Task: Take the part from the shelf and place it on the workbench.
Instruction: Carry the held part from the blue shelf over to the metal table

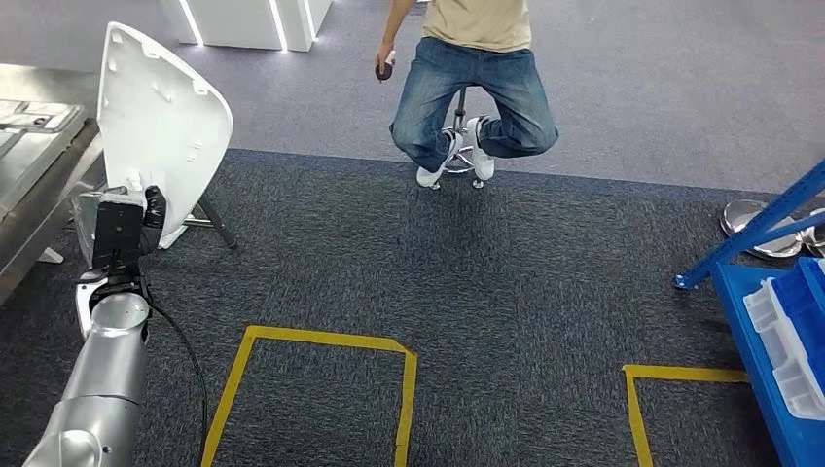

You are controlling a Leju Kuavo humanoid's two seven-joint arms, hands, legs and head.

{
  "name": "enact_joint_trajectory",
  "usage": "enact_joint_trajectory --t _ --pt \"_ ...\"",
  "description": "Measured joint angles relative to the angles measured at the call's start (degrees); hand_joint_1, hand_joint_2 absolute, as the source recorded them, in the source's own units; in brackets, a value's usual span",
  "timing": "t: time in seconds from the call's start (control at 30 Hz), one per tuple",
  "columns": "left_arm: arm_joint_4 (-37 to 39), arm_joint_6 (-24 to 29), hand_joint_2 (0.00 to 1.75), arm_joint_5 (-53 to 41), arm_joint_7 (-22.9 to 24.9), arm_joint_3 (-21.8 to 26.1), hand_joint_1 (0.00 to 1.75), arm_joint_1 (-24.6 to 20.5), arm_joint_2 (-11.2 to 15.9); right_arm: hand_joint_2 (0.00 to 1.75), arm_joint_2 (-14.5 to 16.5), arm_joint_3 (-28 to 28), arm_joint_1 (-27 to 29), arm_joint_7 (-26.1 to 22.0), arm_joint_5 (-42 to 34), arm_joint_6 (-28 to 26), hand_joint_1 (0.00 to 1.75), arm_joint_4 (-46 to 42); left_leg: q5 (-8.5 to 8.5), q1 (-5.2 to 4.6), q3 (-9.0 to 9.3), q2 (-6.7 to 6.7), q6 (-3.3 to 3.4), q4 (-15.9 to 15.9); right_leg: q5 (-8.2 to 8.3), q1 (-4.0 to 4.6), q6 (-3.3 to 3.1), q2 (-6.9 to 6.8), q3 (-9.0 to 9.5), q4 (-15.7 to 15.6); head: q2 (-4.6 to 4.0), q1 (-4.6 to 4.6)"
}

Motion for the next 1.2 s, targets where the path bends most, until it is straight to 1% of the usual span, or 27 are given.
enact_joint_trajectory --t 0.03,0.07,0.13,0.17,0.2,0.23,0.27,0.3,0.37,0.43,0.5,0.53,0.57,0.63,0.7,0.73,0.77,0.8,0.87,0.9,0.93,1.0,1.03,1.1,1.13,1.17,1.2 --pt "-0.28 -0.33 1.75 0.08 -0.03 -0.02 1.75 0.12 0.11 1.75 -0.01 -0.01 -0.04 -0.03 0.02 0.00 0.00 -0.01 0.16 0.14 0.08 -0.76 0.36 -0.23 -0.64 -0.12 0.29 0.96 -0.13 0.59 0.00 0.00" --pt "-0.50 -0.61 1.75 0.19 -0.05 -0.03 1.75 0.12 0.16 1.75 -0.02 -0.02 -0.05 -0.07 0.03 0.00 0.00 -0.01 0.36 0.31 0.16 -1.46 0.74 -0.48 -1.83 -0.26 0.52 2.53 -0.79 2.20 0.00 0.00" --pt "-0.74 -1.09 1.75 0.44 -0.06 -0.10 1.75 0.11 0.17 1.75 -0.03 -0.05 0.06 -0.17 0.08 0.00 0.00 -0.01 0.54 0.38 0.16 -2.90 1.23 -0.61 -5.33 -0.44 0.63 5.93 -3.91 8.71 0.00 0.01" --pt "-0.74 -1.31 1.75 0.53 -0.04 -0.14 1.75 0.18 0.17 1.75 -0.03 -0.08 0.15 -0.22 0.10 0.01 0.00 0.00 0.57 0.31 0.12 -3.69 1.36 -0.57 -6.71 -0.45 0.62 6.60 -5.78 12.43 0.00 0.02" --pt "-0.74 -1.49 1.75 0.59 -0.03 -0.17 1.75 0.33 0.16 1.75 -0.03 -0.09 0.23 -0.27 0.12 0.01 0.00 0.00 0.56 0.24 0.11 -4.59 1.41 -0.51 -7.16 -0.45 0.58 6.90 -7.17 14.98 0.00 0.02" --pt "-0.74 -1.62 1.75 0.63 -0.03 -0.20 1.75 0.46 0.15 1.75 -0.03 -0.10 0.27 -0.32 0.14 0.02 0.00 0.00 0.55 0.19 0.10 -5.52 1.42 -0.40 -6.43 -0.45 0.49 7.05 -7.67 15.50 0.00 0.02" --pt "-0.75 -1.68 1.75 0.68 -0.02 -0.21 1.75 0.56 0.15 1.75 -0.03 -0.10 0.29 -0.36 0.15 0.02 0.00 0.00 0.50 0.16 0.11 -6.45 1.38 -0.23 -4.65 -0.45 0.33 7.26 -7.13 13.78 0.00 0.02" --pt "-0.80 -1.68 1.75 0.71 -0.02 -0.22 1.75 0.61 0.14 1.75 -0.04 -0.10 0.30 -0.38 0.16 0.02 0.00 0.00 0.43 0.16 0.10 -7.30 1.30 -0.04 -2.29 -0.45 0.09 7.90 -5.77 10.34 0.00 0.02" --pt "-0.92 -1.69 1.75 0.74 -0.01 -0.22 1.75 0.56 0.15 1.75 -0.16 -0.11 0.31 -0.43 0.16 0.02 0.00 0.00 0.30 0.14 -0.17 -8.73 0.97 0.39 0.68 -0.57 -0.39 10.51 -3.05 3.64 0.00 0.01" --pt "-1.04 -1.69 1.75 0.75 -0.01 -0.22 1.75 0.55 0.18 1.75 -0.27 -0.11 0.29 -0.46 0.19 0.03 0.00 0.00 0.42 0.33 -0.63 -9.97 0.37 0.53 0.94 -0.50 -0.62 11.83 -2.09 1.15 0.00 0.01" --pt "-1.14 -1.67 1.75 0.66 0.00 -0.22 1.75 0.79 0.33 1.75 -0.23 -0.11 0.12 -0.48 0.27 0.05 0.00 0.00 0.62 0.54 -0.93 -10.90 -0.34 0.41 1.12 -0.50 -0.95 10.59 -1.73 0.56 0.00 0.03" --pt "-1.17 -1.65 1.75 0.58 0.00 -0.22 1.75 0.91 0.50 1.75 -0.21 -0.11 0.06 -0.47 0.30 0.07 0.00 -0.01 0.31 0.47 -1.15 -10.19 -0.66 0.80 1.28 -0.63 -1.24 9.92 -1.45 0.23 0.00 -0.02" --pt "-1.19 -1.63 1.75 0.51 0.02 -0.22 1.75 0.88 0.68 1.75 -0.20 -0.11 0.06 -0.46 0.32 0.07 0.00 -0.01 -0.53 0.41 -1.77 -8.83 -0.95 2.07 1.44 -0.78 -1.56 9.19 -1.20 -0.12 0.00 -0.14" --pt "-1.20 -1.59 1.75 0.45 0.05 -0.22 1.75 0.73 0.91 1.75 -0.21 -0.11 0.18 -0.46 0.32 0.08 0.00 -0.02 -3.76 0.44 -4.60 -5.38 -1.52 8.11 1.55 -0.79 -1.97 7.70 -0.98 -0.45 0.00 -0.35" --pt "-1.20 -1.58 1.75 0.43 0.11 -0.22 1.75 0.92 0.90 1.75 -0.20 -0.11 0.25 -0.46 0.32 0.15 0.00 -0.02 -6.26 0.74 -7.87 -4.09 -2.00 14.81 1.43 -0.72 -2.10 6.16 -1.03 -0.36 0.00 -0.39" --pt "-1.19 -1.59 1.75 0.41 0.14 -0.22 1.75 1.08 0.90 1.75 -0.20 -0.11 0.25 -0.46 0.33 0.21 0.00 -0.02 -6.11 0.90 -8.40 -3.86 -2.16 15.85 1.31 -0.72 -2.08 5.38 -1.04 -0.28 0.00 -0.39" --pt "-1.19 -1.60 1.75 0.39 0.16 -0.22 1.75 1.16 0.90 1.75 -0.19 -0.11 0.24 -0.46 0.33 0.27 0.00 -0.02 -4.94 1.02 -7.78 -3.62 -2.26 14.68 1.16 -0.73 -2.02 4.62 -1.01 -0.18 0.00 -0.40" --pt "-1.19 -1.60 1.75 0.37 0.17 -0.22 1.75 1.13 0.90 1.75 -0.16 -0.11 0.23 -0.46 0.34 0.33 0.00 -0.02 -3.04 1.11 -6.02 -3.00 -2.29 11.37 0.96 -0.73 -1.88 3.85 -0.90 -0.06 0.00 -0.40" --pt "-1.20 -1.63 1.75 0.32 0.17 -0.25 1.75 0.83 0.89 1.75 -0.13 -0.11 0.21 -0.46 0.33 0.40 0.00 -0.03 -0.31 0.82 -2.01 -0.46 -1.99 3.79 0.52 -0.50 -1.39 2.55 -0.68 0.12 0.00 -0.37" --pt "-1.21 -1.66 1.75 0.31 0.17 -0.30 1.75 0.68 0.88 1.75 -0.12 -0.11 0.19 -0.48 0.27 0.48 0.00 -0.03 0.22 0.60 -0.81 0.39 -1.66 1.47 0.33 -0.33 -1.09 2.06 -0.57 0.15 0.00 -0.33" --pt "-1.21 -1.73 1.75 0.29 0.16 -0.36 1.75 0.60 0.88 1.75 -0.11 -0.13 0.13 -0.51 0.14 0.61 0.00 -0.03 0.12 0.36 -0.43 0.73 -1.29 0.64 0.21 -0.16 -0.80 1.63 -0.45 0.13 0.00 -0.28" --pt "-1.23 -2.24 1.75 0.38 0.16 -0.44 1.75 0.64 0.94 1.75 -0.10 -0.19 -0.09 -0.64 -0.35 0.87 0.00 -0.03 0.25 0.27 -0.41 -0.40 -0.47 0.43 0.02 -0.05 -0.20 0.82 -0.11 0.01 0.00 -0.22" --pt "-1.25 -2.66 1.75 0.46 0.14 -0.47 1.75 0.68 0.97 1.75 -0.11 -0.26 -0.20 -0.71 -0.59 0.95 0.00 -0.04 0.37 0.33 -0.33 -0.78 -0.12 0.20 -0.35 -0.17 0.11 1.22 -0.06 0.31 0.00 -0.21" --pt "-1.31 -3.59 1.75 0.78 0.09 -0.66 1.75 0.60 1.00 1.75 -0.13 -0.56 -0.20 -0.81 -0.85 0.98 0.00 -0.04 0.65 0.53 -0.17 -1.40 0.64 -0.24 -2.74 -0.42 0.53 3.77 -1.46 3.71 0.00 -0.21" --pt "-1.33 -3.93 1.75 0.90 0.06 -0.81 1.75 0.59 1.00 1.75 -0.14 -0.75 -0.12 -0.84 -0.89 0.99 0.00 -0.03 0.66 0.50 -0.17 -1.63 0.89 -0.28 -4.65 -0.52 0.63 5.43 -3.09 7.20 0.00 -0.22" --pt "-1.33 -4.20 1.75 1.02 0.04 -0.93 1.75 0.61 1.00 1.75 -0.14 -0.92 -0.03 -0.85 -0.89 1.02 0.00 -0.03 0.64 0.41 -0.19 -1.90 1.11 -0.27 -6.53 -0.50 0.65 6.43 -5.14 11.31 0.00 -0.21" --pt "-1.33 -4.39 1.75 1.05 0.03 -1.02 1.75 0.71 0.99 1.75 -0.14 -1.02 0.08 -0.85 -0.89 1.03 0.00 -0.02 0.60 0.31 -0.20 -2.20 1.24 -0.23 -7.71 -0.48 0.66 6.88 -7.02 14.86 0.00 -0.21"
